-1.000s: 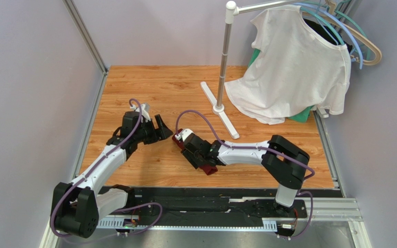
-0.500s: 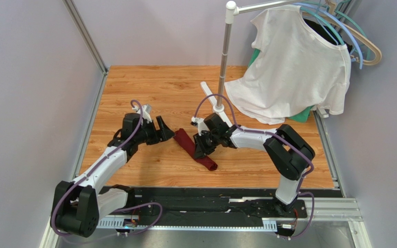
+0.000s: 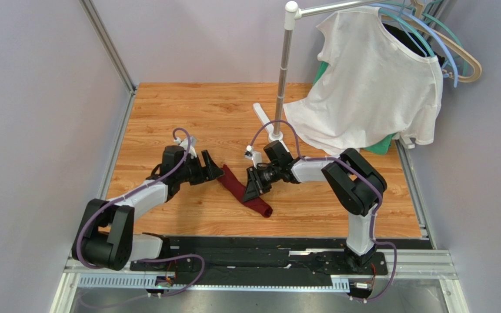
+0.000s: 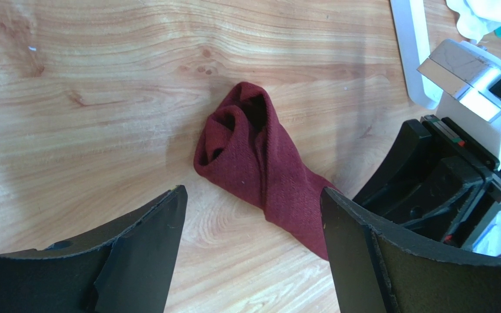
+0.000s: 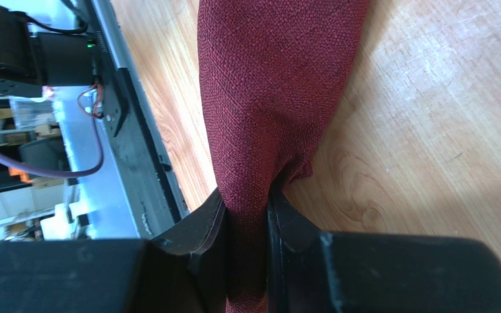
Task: Fold the napkin, place the utensils inside, and roll it up
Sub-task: Roll the napkin at the center of the board.
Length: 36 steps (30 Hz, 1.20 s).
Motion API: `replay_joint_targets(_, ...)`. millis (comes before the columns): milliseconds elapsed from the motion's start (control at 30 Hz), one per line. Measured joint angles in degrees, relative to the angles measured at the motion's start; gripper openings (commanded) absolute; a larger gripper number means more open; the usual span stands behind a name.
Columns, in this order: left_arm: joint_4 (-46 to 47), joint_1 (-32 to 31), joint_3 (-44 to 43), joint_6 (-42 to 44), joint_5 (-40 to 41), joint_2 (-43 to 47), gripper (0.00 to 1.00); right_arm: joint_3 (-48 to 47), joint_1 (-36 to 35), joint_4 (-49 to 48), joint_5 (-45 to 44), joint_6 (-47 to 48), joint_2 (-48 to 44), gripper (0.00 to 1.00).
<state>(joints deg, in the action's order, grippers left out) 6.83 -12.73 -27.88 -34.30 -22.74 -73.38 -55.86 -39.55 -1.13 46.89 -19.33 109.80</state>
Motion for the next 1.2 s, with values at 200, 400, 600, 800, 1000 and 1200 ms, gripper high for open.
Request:
replay_joint_targets(200, 6.73, 0.02, 1.81, 0.15, -0.13, -2.6, 0.79, 0.0, 1.81, -2.23, 5.38, -1.38, 2.4, 0.15)
replay_joint_targets(400, 11.85, 0.02, 3.13, 0.87, -0.81, -3.19, 0.71, -0.02, 2.91, -3.26, 8.68, -1.9, 3.93, 0.14)
replay_joint_targets(600, 14.56, 0.0, 2.93, 2.4, -1.9, -7.41, 0.61, -0.39, 3.43, -3.74, 10.62, -2.08, 5.03, 0.14)
replay_joint_targets(800, 16.13, 0.02, 1.55, 2.69, -4.11, -11.69, 0.57, -0.81, 4.13, -3.82, 12.07, -2.29, 6.01, 0.14)
replay_joint_targets(1000, 16.92, 0.0, 1.22, 2.71, -4.39, -11.98, 0.57, -0.96, 4.39, -3.65, 12.66, -2.12, 6.38, 0.14)
replay_joint_targets(1200, 17.03, 0.0, 1.14, 2.73, -4.42, -11.98, 0.57, -1.2, 4.48, -2.97, 12.63, -1.73, 6.38, 0.15)
